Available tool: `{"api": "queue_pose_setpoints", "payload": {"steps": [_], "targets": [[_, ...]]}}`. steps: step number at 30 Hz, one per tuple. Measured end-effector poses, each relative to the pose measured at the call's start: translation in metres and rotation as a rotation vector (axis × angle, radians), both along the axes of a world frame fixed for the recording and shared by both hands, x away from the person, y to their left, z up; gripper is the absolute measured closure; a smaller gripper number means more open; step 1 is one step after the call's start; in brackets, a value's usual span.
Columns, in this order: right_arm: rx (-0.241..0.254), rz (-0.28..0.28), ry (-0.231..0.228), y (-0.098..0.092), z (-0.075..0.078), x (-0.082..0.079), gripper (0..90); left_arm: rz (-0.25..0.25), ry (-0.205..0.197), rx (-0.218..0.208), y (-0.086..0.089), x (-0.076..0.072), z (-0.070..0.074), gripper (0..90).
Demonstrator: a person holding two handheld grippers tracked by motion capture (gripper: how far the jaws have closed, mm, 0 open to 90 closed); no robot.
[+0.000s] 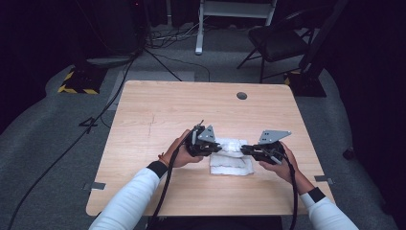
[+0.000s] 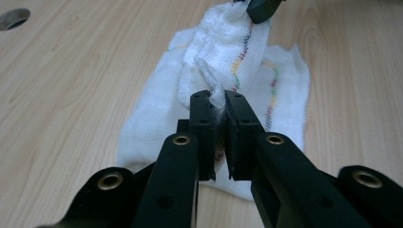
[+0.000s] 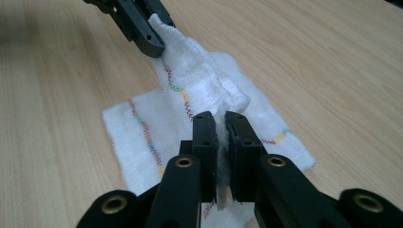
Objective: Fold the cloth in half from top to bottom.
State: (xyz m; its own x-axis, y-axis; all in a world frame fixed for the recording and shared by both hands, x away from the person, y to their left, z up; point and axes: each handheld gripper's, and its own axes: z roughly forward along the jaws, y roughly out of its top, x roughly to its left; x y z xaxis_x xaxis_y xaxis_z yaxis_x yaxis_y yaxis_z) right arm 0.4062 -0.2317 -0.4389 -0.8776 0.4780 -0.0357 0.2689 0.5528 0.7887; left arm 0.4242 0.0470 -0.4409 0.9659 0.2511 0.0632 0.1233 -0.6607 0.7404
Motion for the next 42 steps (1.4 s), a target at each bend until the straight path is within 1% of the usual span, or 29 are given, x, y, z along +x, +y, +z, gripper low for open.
{"api": "queue_pose_setpoints", "payload": {"steps": [1, 3, 6, 7, 9, 10, 12, 13, 16, 19, 21, 23, 25, 26, 28, 30, 32, 34, 36, 38, 42], "targets": [[-0.001, 0.007, 0.004, 0.000, -0.001, -0.003, 83.3, -0.003, 0.006, -0.001, 0.000, -0.003, -0.002, 83.3], [-0.013, 0.022, 0.008, 0.001, -0.004, -0.008, 83.1, -0.022, 0.003, 0.010, 0.001, -0.008, -0.005, 83.2], [-0.028, 0.029, 0.024, 0.001, -0.008, -0.015, 82.6, -0.054, 0.007, 0.040, 0.000, -0.017, -0.010, 82.5], [-0.040, 0.035, 0.029, 0.000, -0.011, -0.018, 82.4, -0.056, 0.007, 0.043, 0.000, -0.018, -0.011, 82.1], [-0.048, 0.037, 0.036, 0.000, -0.015, -0.021, 82.0, -0.065, 0.015, 0.050, 0.000, -0.022, -0.015, 81.7], [-0.061, 0.037, 0.044, -0.001, -0.018, -0.023, 81.5, -0.067, 0.010, 0.059, 0.000, -0.024, -0.017, 81.5], [-0.076, 0.034, 0.058, -0.002, -0.024, -0.025, 80.1, -0.066, 0.018, 0.075, 0.000, -0.027, -0.022, 81.0], [-0.084, 0.033, 0.065, -0.003, -0.027, -0.026, 79.7, -0.068, 0.014, 0.081, 0.000, -0.028, -0.024, 80.7], [-0.099, 0.038, 0.079, -0.005, -0.034, -0.029, 77.5, -0.086, -0.001, 0.114, -0.001, -0.030, -0.032, 79.6], [-0.125, 0.040, 0.084, -0.005, -0.040, -0.032, 76.8, -0.080, 0.000, 0.128, -0.001, -0.031, -0.037, 77.2], [-0.129, 0.032, 0.085, -0.006, -0.043, -0.033, 76.4, -0.075, -0.004, 0.128, -0.001, -0.032, -0.039, 76.6], [-0.121, 0.021, 0.084, -0.007, -0.046, -0.033, 76.1, -0.061, -0.025, 0.133, -0.003, -0.033, -0.043, 75.8], [-0.110, 0.014, 0.083, -0.008, -0.048, -0.033, 75.9, -0.050, -0.039, 0.133, -0.004, -0.033, -0.045, 76.4], [-0.106, 0.010, 0.081, -0.008, -0.049, -0.032, 75.9, -0.047, -0.040, 0.132, -0.004, -0.033, -0.045, 76.9], [-0.099, 0.005, 0.078, -0.008, -0.050, -0.032, 75.9, -0.052, -0.047, 0.129, -0.003, -0.032, -0.046, 77.4], [-0.106, 0.001, 0.065, -0.007, -0.050, -0.033, 76.0, -0.053, -0.056, 0.133, -0.003, -0.032, -0.047, 77.5], [-0.113, -0.002, 0.055, -0.005, -0.050, -0.034, 76.1, -0.061, -0.075, 0.152, -0.004, -0.033, -0.046, 77.9], [-0.118, -0.008, 0.044, -0.004, -0.051, -0.033, 76.3, -0.057, -0.092, 0.167, -0.005, -0.033, -0.046, 78.1], [-0.113, -0.015, 0.043, -0.003, -0.051, -0.031, 76.3, -0.047, -0.096, 0.167, -0.003, -0.029, -0.046, 78.1], [-0.113, -0.017, 0.036, -0.001, -0.052, -0.028, 76.3, -0.037, -0.094, 0.157, -0.001, -0.023, -0.047, 78.1], [-0.111, -0.034, 0.027, 0.004, -0.052, -0.018, 76.5, 0.001, -0.087, 0.146, 0.003, -0.011, -0.048, 78.0]]}}
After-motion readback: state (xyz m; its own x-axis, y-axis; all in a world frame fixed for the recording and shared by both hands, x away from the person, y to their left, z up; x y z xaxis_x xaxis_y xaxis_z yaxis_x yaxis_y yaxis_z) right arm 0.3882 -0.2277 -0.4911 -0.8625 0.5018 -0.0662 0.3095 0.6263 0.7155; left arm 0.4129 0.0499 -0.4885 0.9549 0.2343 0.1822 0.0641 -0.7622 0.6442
